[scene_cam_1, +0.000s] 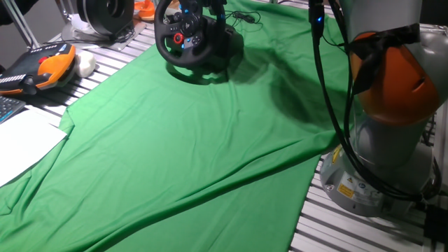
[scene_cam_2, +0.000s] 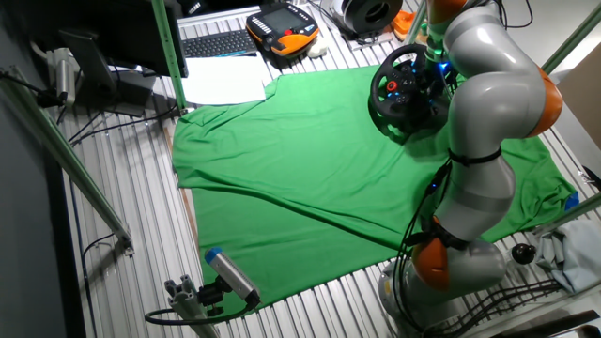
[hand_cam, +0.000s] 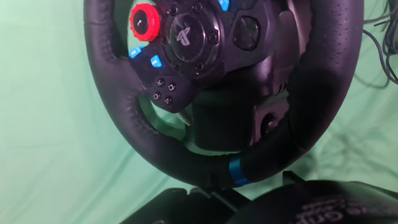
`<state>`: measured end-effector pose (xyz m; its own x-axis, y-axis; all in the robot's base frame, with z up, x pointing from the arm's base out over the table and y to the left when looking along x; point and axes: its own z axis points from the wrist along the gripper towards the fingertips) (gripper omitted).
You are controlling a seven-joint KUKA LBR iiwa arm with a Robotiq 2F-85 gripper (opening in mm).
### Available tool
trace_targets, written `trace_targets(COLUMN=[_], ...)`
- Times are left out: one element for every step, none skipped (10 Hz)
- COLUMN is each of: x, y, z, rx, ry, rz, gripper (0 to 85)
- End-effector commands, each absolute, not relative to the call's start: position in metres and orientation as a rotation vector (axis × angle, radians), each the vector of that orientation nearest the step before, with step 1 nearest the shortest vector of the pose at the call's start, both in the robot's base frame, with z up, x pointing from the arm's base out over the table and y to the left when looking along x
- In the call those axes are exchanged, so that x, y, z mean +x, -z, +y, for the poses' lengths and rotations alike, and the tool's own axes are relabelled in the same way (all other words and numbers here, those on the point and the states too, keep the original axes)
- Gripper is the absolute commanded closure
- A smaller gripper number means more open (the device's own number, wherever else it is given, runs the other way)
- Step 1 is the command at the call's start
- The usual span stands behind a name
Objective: Rotate the steering wheel 90 degrees clockwise
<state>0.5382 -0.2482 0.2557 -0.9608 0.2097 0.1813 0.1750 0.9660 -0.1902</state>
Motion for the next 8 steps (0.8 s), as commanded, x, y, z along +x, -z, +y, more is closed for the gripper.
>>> trace_targets(x=[0.5382, 0.5382, 0.5382, 0.5382, 0.5382, 0.5382, 0.5382, 0.5382], y=[-0.2557, -0.2557, -0.2557, -0.2557, -0.2557, -0.2557, -0.2557, -0.2557], z=[-0.2482, -0.2482, -0.2482, -0.2482, -0.2482, -0.2482, -0.2482, -0.2482], rx=[-0.287, -0.282, -0.282, -0.289, -0.291, -0.289, -0.283, -0.279], ry=[-0.253, -0.253, -0.251, -0.251, -0.249, -0.238, -0.225, -0.229], rz=[-2.915, -2.913, -2.915, -2.916, -2.916, -2.912, -2.908, -2.911], gripper=[34.0, 34.0, 34.0, 34.0, 34.0, 34.0, 34.0, 34.0])
